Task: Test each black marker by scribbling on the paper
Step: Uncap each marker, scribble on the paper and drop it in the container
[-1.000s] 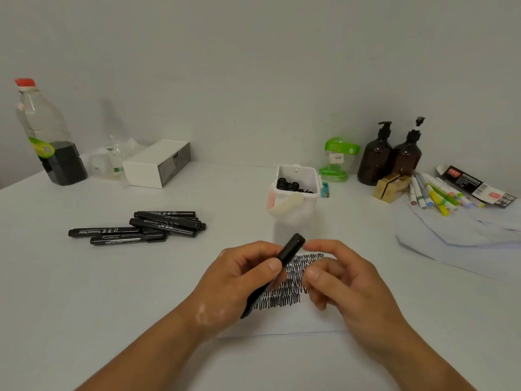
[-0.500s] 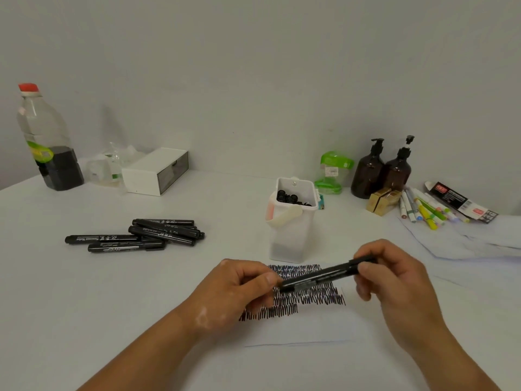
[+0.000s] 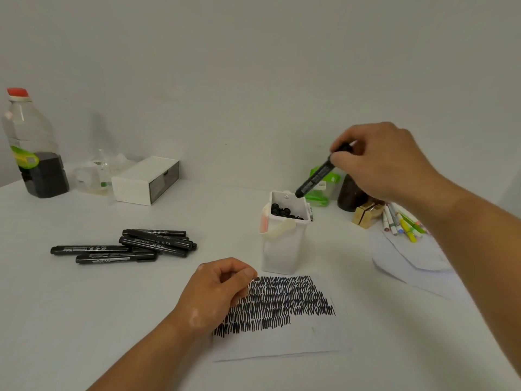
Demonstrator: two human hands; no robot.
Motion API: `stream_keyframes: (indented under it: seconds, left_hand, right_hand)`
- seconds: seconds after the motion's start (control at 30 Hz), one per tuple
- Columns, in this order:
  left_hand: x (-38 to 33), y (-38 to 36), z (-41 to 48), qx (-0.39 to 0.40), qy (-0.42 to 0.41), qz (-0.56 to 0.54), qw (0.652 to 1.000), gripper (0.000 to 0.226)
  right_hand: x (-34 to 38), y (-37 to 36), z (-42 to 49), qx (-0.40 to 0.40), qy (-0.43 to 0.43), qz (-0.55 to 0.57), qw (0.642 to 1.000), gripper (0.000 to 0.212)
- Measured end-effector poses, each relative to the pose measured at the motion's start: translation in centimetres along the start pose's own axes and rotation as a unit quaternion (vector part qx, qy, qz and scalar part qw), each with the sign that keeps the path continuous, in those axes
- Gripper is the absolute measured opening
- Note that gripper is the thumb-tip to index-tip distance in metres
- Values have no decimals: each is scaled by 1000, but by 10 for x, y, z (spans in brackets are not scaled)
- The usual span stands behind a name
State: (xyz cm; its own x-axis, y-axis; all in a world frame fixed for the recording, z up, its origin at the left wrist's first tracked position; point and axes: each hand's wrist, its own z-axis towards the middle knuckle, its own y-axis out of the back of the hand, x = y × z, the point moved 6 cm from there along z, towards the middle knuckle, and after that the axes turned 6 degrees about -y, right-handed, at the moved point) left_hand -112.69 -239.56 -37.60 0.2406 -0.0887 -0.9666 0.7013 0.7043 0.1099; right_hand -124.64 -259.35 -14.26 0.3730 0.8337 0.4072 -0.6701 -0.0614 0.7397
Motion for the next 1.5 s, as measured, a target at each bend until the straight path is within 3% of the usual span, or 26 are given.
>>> stream_keyframes:
  seconds: [0.3, 0.73, 0.97, 1.17, 1.3, 1.5]
  left_hand:
    - [2, 3, 3, -4, 1, -1, 1000, 17]
    - [5, 0, 4, 12, -7, 9, 1000, 16]
    - [9, 0, 5, 11, -2, 7, 1000, 14]
    - [8, -1, 5, 14, 2, 9, 1000, 14]
    - [7, 0, 4, 12, 3, 7, 1000, 14]
    - [6, 2, 5, 9, 7, 10, 1000, 16]
  right_hand:
    - [14, -81, 26, 171, 48, -232, 956, 12]
    - [-5, -123, 30, 272, 75, -259, 924, 17]
    - [1, -135, 21, 319, 96, -323, 886, 36]
    - [1, -139, 12, 367, 79, -365, 852, 33]
    - [2, -131, 13, 348, 81, -345, 868, 41]
    - [-1, -87, 21, 225, 60, -166, 958, 31]
